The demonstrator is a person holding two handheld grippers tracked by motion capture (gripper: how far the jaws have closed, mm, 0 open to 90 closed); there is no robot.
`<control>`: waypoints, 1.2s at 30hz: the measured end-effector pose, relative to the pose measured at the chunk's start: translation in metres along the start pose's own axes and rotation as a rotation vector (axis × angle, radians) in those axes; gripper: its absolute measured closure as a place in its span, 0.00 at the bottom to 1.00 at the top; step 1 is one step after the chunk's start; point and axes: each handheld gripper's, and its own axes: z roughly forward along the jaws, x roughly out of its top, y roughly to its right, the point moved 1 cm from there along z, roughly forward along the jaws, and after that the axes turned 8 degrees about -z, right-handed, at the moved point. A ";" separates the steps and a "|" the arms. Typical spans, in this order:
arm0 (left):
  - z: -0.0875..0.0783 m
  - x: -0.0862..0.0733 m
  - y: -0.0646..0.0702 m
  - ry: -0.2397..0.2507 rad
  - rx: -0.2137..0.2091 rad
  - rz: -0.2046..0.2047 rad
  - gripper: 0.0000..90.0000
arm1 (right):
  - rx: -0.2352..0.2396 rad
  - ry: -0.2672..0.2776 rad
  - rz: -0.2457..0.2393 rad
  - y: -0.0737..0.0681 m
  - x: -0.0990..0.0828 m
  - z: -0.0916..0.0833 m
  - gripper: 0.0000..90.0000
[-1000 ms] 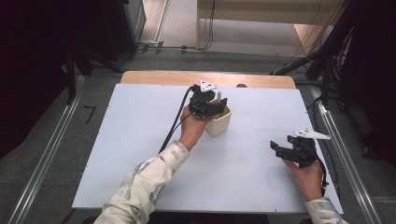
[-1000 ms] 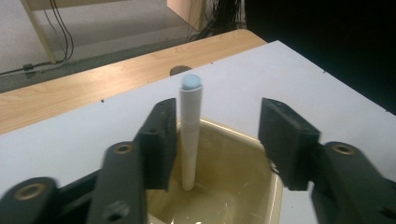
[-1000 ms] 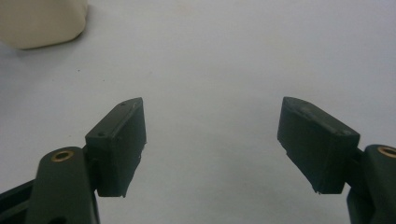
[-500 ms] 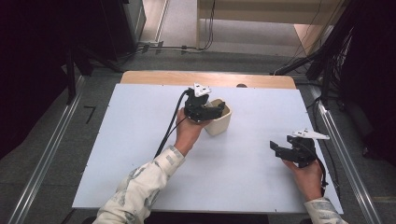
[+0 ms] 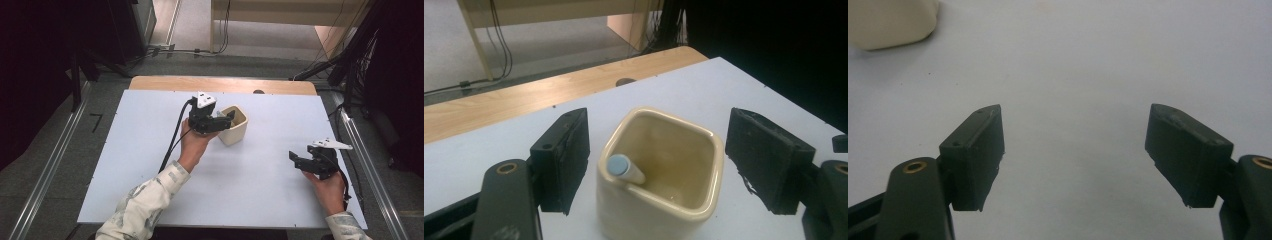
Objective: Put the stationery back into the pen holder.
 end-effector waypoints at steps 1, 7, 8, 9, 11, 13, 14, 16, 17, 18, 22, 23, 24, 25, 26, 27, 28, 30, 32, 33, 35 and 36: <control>-0.002 -0.001 -0.001 0.002 0.004 -0.004 0.29 | 0.000 0.000 0.000 0.000 0.000 0.000 0.24; -0.013 -0.003 -0.006 0.022 -0.005 -0.019 0.28 | -0.002 -0.002 -0.003 -0.001 0.000 0.001 0.24; -0.014 -0.003 -0.006 0.026 -0.007 -0.022 0.28 | -0.001 -0.002 -0.002 -0.001 0.000 0.001 0.24; -0.016 -0.002 -0.007 0.030 -0.007 -0.024 0.28 | -0.002 -0.002 -0.001 -0.001 0.000 0.001 0.24; -0.019 -0.002 -0.008 0.034 -0.007 -0.023 0.27 | -0.002 -0.003 -0.002 -0.001 0.000 0.001 0.24; -0.022 -0.002 -0.010 0.038 -0.006 -0.027 0.27 | -0.002 -0.004 -0.001 -0.001 0.000 0.001 0.24; -0.024 -0.003 -0.012 0.041 -0.003 -0.030 0.27 | -0.003 -0.003 -0.001 -0.001 0.000 0.001 0.24; -0.026 -0.003 -0.014 0.045 -0.003 -0.033 0.27 | -0.003 -0.003 0.000 -0.001 0.000 0.001 0.24; -0.027 -0.003 -0.015 0.046 -0.003 -0.035 0.27 | -0.003 -0.004 0.001 -0.001 0.000 0.001 0.24; -0.029 -0.004 -0.016 0.049 -0.002 -0.038 0.27 | -0.004 -0.004 0.001 -0.001 0.000 0.001 0.24; -0.033 -0.008 -0.020 0.048 0.003 -0.042 0.27 | -0.003 -0.006 -0.006 -0.001 0.000 0.002 0.24; -0.033 -0.008 -0.021 0.047 0.003 -0.044 0.27 | -0.002 -0.009 -0.002 -0.002 0.000 0.002 0.24; -0.034 -0.010 -0.023 0.043 0.004 -0.046 0.27 | -0.003 -0.009 -0.003 -0.002 0.000 0.002 0.24; -0.035 -0.011 -0.023 0.043 0.005 -0.047 0.27 | -0.003 -0.009 -0.003 -0.002 0.000 0.002 0.24; -0.035 -0.013 -0.024 0.045 0.005 -0.051 0.27 | -0.003 -0.008 -0.002 -0.002 0.000 0.002 0.24; -0.036 -0.014 -0.025 0.042 0.005 -0.051 0.27 | -0.004 -0.008 -0.005 -0.002 0.000 0.002 0.24; -0.036 -0.015 -0.026 0.041 0.007 -0.052 0.27 | -0.004 -0.008 -0.003 -0.002 0.000 0.002 0.24; -0.038 -0.019 -0.028 0.037 0.008 -0.053 0.27 | -0.005 -0.009 -0.002 -0.003 0.000 0.002 0.24; -0.039 -0.022 -0.030 0.029 0.013 -0.052 0.27 | -0.004 -0.009 0.000 -0.003 0.000 0.002 0.24; -0.041 -0.024 -0.031 0.027 0.014 -0.056 0.27 | -0.005 -0.009 -0.001 -0.003 0.001 0.002 0.24; -0.043 -0.026 -0.033 0.025 0.018 -0.057 0.27 | -0.005 -0.010 -0.001 -0.003 0.001 0.002 0.24; -0.044 -0.027 -0.034 0.025 0.020 -0.059 0.27 | -0.005 -0.009 0.000 -0.003 0.001 0.002 0.24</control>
